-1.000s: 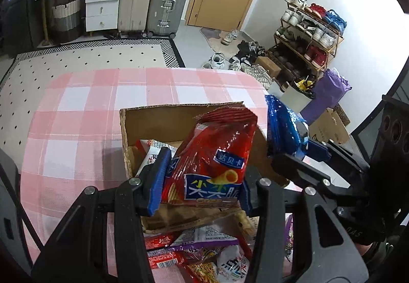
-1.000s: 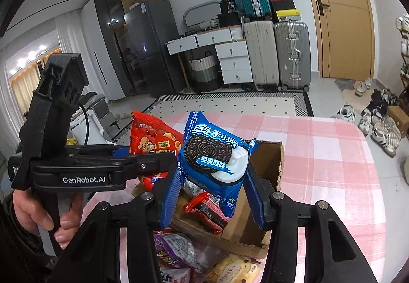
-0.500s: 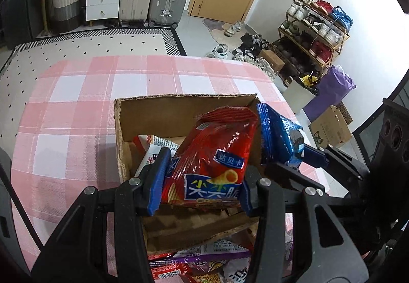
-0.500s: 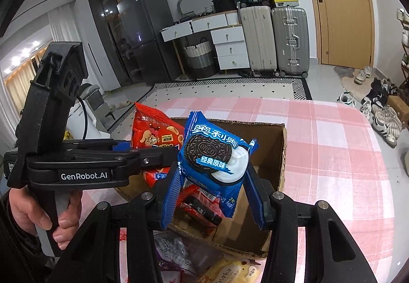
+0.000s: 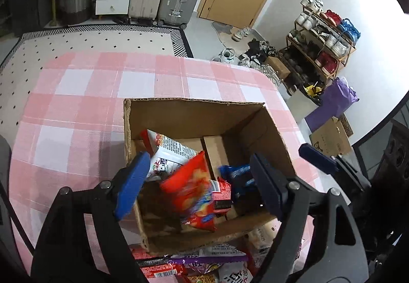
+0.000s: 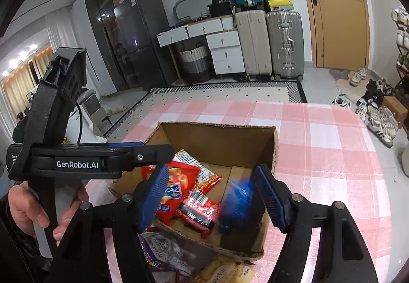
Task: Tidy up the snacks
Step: 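Open the right gripper dropping the blue Oreo pack while the left drops the red chip bag, then withdraw both open grippers from the box toward the remaining snacks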
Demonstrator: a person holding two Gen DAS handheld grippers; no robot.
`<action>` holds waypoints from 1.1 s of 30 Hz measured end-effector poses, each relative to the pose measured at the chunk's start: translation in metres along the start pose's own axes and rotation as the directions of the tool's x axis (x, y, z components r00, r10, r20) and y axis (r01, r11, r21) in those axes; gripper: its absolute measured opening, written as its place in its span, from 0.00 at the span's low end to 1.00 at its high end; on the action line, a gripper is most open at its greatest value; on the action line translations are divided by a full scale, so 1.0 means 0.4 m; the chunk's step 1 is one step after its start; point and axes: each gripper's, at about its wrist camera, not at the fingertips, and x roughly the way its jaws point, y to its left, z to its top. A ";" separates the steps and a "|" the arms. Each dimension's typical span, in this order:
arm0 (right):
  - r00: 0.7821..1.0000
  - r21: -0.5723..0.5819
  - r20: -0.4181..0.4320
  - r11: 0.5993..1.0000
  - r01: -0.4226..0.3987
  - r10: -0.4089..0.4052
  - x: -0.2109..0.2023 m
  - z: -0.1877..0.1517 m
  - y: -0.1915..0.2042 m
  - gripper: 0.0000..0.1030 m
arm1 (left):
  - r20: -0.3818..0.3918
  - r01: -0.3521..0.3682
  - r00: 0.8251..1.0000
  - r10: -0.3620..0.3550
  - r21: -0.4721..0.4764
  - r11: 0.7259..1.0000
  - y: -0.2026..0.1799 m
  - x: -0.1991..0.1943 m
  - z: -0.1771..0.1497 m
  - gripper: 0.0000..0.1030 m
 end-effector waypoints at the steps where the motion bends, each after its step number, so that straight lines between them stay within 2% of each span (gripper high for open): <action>1: 1.000 -0.005 0.005 1.000 0.005 -0.005 -0.008 0.001 0.002 0.70 | 0.003 -0.004 1.000 0.004 0.005 1.000 -0.004 -0.010 -0.003 0.77; 7: 0.998 -0.045 0.047 0.998 0.041 -0.039 -0.071 0.007 0.041 0.70 | 0.020 -0.022 1.000 0.022 0.032 0.999 -0.034 -0.058 -0.017 0.77; 10: 0.997 -0.057 0.058 0.997 0.056 -0.052 -0.099 0.005 0.060 0.75 | 0.030 -0.035 0.999 0.034 0.040 0.999 -0.042 -0.090 -0.028 0.77; 21: 0.991 -0.058 0.115 0.996 0.069 -0.062 -0.194 -0.009 0.091 0.78 | 0.079 -0.060 0.995 0.057 0.043 0.997 -0.050 -0.207 -0.071 0.77; 33: 0.985 -0.052 0.154 0.995 0.085 -0.076 -0.306 -0.044 0.121 0.79 | 0.154 -0.128 0.981 0.120 0.046 0.991 -0.068 -0.342 -0.155 0.80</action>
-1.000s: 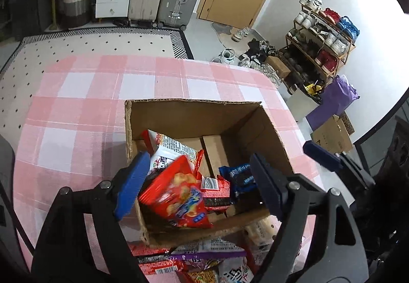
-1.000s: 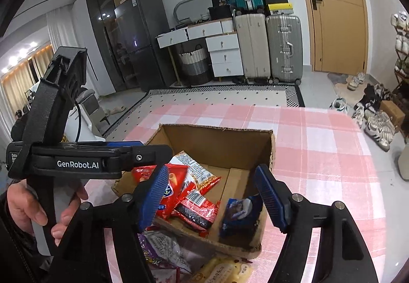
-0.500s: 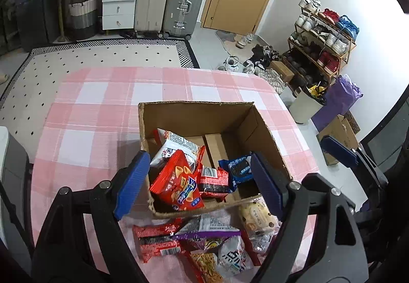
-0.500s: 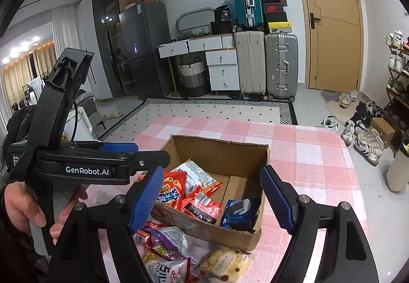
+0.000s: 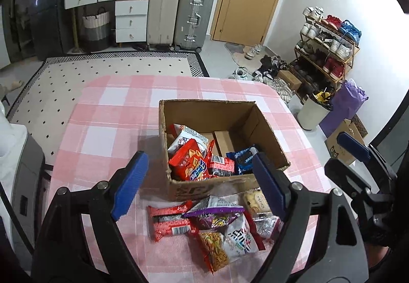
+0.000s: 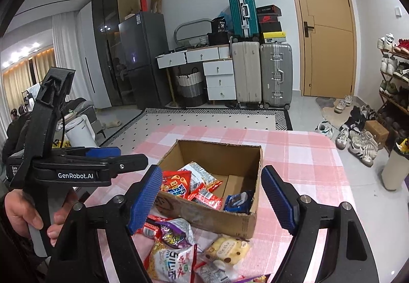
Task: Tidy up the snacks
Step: 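Withdraw both open grippers from the box toward the remaining snacks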
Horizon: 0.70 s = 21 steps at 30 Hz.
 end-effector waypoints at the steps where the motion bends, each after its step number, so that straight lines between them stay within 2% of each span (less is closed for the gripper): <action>1: 1.000 -0.001 0.002 1.000 0.003 -0.003 -0.008 -0.002 0.003 0.79 | 0.004 0.001 1.000 -0.001 0.000 1.000 -0.001 -0.009 -0.004 0.80; 4: 1.000 -0.005 0.005 1.000 -0.001 0.001 -0.042 -0.019 0.007 0.80 | 0.022 -0.005 1.000 0.005 0.006 1.000 -0.009 -0.054 -0.034 0.82; 8: 1.000 -0.007 0.012 1.000 0.020 -0.020 -0.087 -0.045 0.009 0.83 | 0.070 -0.022 0.997 0.020 0.028 0.999 -0.020 -0.115 -0.080 0.95; 12: 0.999 0.003 0.017 0.999 0.033 -0.033 -0.127 -0.074 -0.004 0.86 | 0.087 -0.021 0.996 0.018 0.028 0.999 -0.027 -0.150 -0.120 0.97; 14: 0.999 0.014 0.019 0.999 0.041 -0.042 -0.146 -0.093 -0.010 0.90 | 0.090 -0.028 0.996 0.025 0.031 0.999 -0.029 -0.164 -0.140 0.97; 21: 0.997 0.059 0.009 0.995 0.074 -0.075 -0.205 -0.149 -0.051 0.94 | 0.114 -0.033 0.993 0.031 0.013 0.999 -0.031 -0.191 -0.186 0.99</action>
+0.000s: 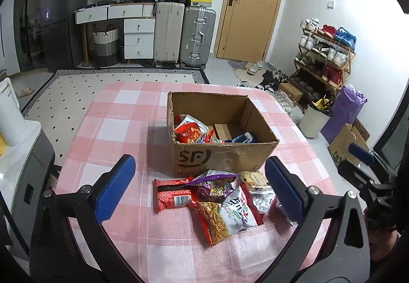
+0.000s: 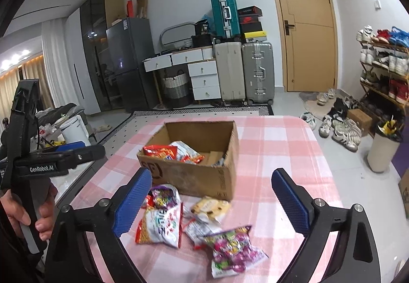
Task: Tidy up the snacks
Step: 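Withdraw both open grippers from the box toward the remaining snacks, then lower the right gripper onto the purple grape candy bag and close it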
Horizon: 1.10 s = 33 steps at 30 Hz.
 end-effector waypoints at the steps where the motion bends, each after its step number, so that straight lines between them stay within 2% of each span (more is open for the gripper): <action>1: 1.000 0.004 -0.002 1.000 0.007 -0.007 -0.009 -0.012 -0.008 0.95 | -0.005 0.001 1.000 -0.001 -0.001 1.000 0.002 0.006 -0.003 0.99; 5: 1.000 0.021 -0.019 0.999 0.024 -0.024 -0.033 -0.049 -0.031 0.97 | -0.022 -0.008 1.000 0.008 0.005 1.000 -0.005 0.010 -0.031 0.99; 14: 0.996 0.056 -0.093 0.998 -0.005 0.010 -0.034 -0.157 -0.059 0.97 | -0.045 -0.025 0.999 0.025 -0.005 1.000 0.000 0.029 -0.081 0.99; 19: 0.986 0.076 -0.168 0.997 -0.005 0.018 0.013 -0.216 -0.068 0.97 | -0.077 -0.052 0.996 0.053 0.018 0.998 -0.006 0.070 -0.113 0.99; 22: 0.979 0.084 -0.203 0.996 -0.010 0.027 0.045 -0.243 -0.077 0.97 | -0.103 -0.041 0.994 0.043 0.018 0.999 -0.002 0.098 -0.130 0.99; 33: 0.962 0.095 -0.267 0.995 -0.030 0.054 0.141 -0.276 -0.104 0.97 | -0.152 -0.022 0.988 0.020 -0.014 1.000 0.031 0.177 -0.160 0.99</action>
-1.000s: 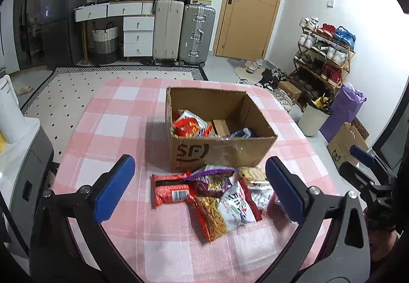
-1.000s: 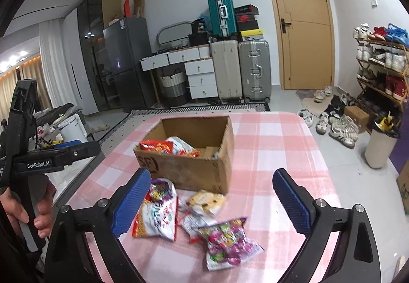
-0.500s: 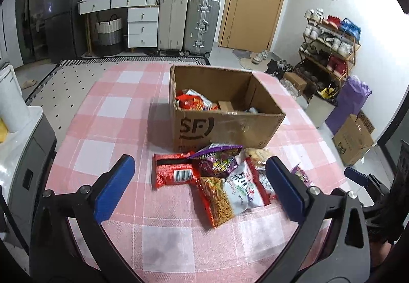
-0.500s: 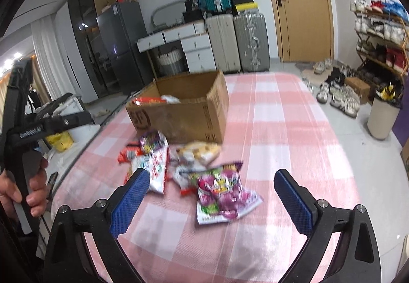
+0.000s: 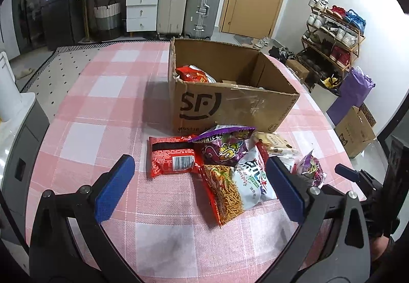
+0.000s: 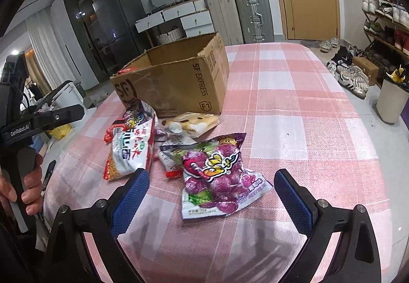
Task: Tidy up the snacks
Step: 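Lower the right gripper onto the purple grape candy bag and close it, then grasp the noodle-snack bag with the left gripper while the right holds the purple bag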
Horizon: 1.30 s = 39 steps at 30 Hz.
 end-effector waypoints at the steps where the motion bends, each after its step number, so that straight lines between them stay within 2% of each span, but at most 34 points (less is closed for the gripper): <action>1: 1.000 0.001 -0.006 1.000 -0.002 0.002 0.009 0.003 -0.004 0.97 | -0.005 -0.001 1.000 0.001 0.000 1.000 0.003 0.008 -0.001 0.99; 15: 0.997 -0.023 -0.063 0.999 -0.034 0.032 0.109 0.025 -0.017 0.96 | -0.061 -0.004 0.998 0.003 -0.017 1.000 0.030 0.080 -0.019 0.99; 19: 0.996 -0.017 -0.074 0.999 -0.048 0.046 0.129 0.029 -0.022 0.80 | -0.074 -0.002 0.997 0.001 -0.016 1.000 0.028 0.090 -0.028 0.99; 25: 0.994 0.014 -0.094 0.998 -0.062 0.064 0.149 0.025 -0.037 0.70 | -0.083 -0.004 0.997 0.002 -0.018 1.000 0.037 0.103 -0.034 0.99; 29: 0.993 0.027 -0.079 0.996 -0.083 0.085 0.142 0.023 -0.039 0.57 | -0.087 -0.003 0.996 0.001 -0.020 1.000 0.039 0.106 -0.038 0.99; 39: 0.994 0.049 -0.039 0.994 -0.097 0.099 0.104 0.010 -0.035 0.53 | -0.090 -0.006 0.996 0.005 -0.003 1.000 0.024 0.088 -0.049 0.99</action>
